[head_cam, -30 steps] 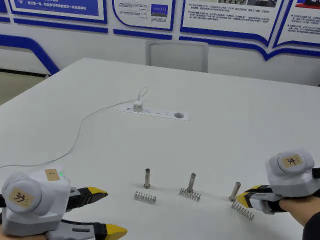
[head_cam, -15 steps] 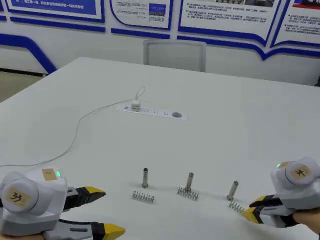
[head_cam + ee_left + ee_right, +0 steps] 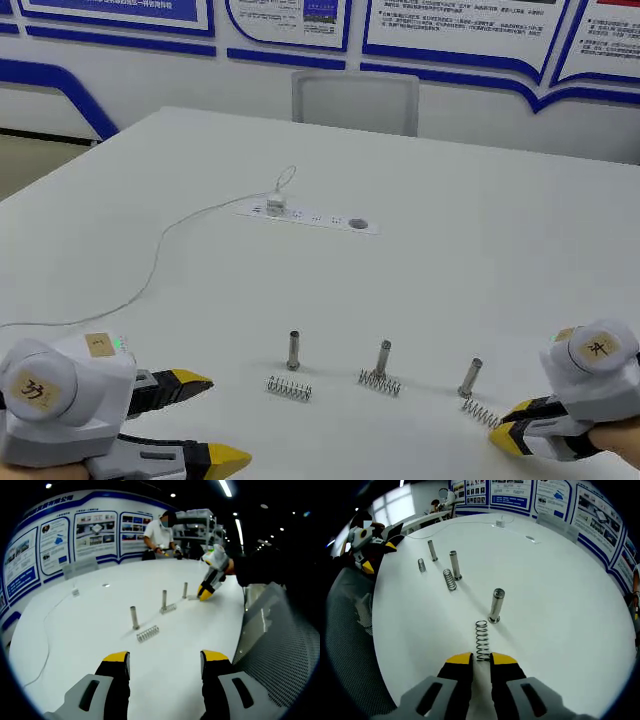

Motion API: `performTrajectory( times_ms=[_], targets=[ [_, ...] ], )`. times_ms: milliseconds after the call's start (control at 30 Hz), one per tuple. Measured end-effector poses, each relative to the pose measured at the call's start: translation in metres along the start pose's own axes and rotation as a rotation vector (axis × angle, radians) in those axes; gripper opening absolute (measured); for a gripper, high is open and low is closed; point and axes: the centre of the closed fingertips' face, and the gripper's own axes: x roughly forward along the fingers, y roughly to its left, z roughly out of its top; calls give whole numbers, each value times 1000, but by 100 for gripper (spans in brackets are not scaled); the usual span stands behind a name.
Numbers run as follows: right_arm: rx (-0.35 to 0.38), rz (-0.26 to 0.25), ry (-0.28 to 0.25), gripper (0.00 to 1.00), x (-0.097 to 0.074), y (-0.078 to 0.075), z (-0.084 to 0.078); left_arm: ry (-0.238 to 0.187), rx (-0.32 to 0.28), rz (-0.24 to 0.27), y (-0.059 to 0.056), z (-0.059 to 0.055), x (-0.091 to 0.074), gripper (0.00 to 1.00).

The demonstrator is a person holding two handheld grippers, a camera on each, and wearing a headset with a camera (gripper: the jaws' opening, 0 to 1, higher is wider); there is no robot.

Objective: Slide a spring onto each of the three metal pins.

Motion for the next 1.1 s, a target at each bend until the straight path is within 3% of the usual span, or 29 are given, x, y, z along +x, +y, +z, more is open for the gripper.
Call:
performTrajectory(
  times_ms=[300, 667, 933, 1100],
  targets=[
    [21, -5, 10, 12, 0, 1, 0, 1, 12, -13, -3, 0, 1, 58],
    [7, 22, -10, 11, -8, 23, 11, 45, 79, -70, -8, -1, 5, 57],
    [-41, 42, -15, 11, -10, 39, 22, 52, 131, -102, -1, 15, 17, 55],
    [-85, 64, -13, 11, -11, 49, 34, 69, 178, -149, -8, 23, 31, 53]
  ],
)
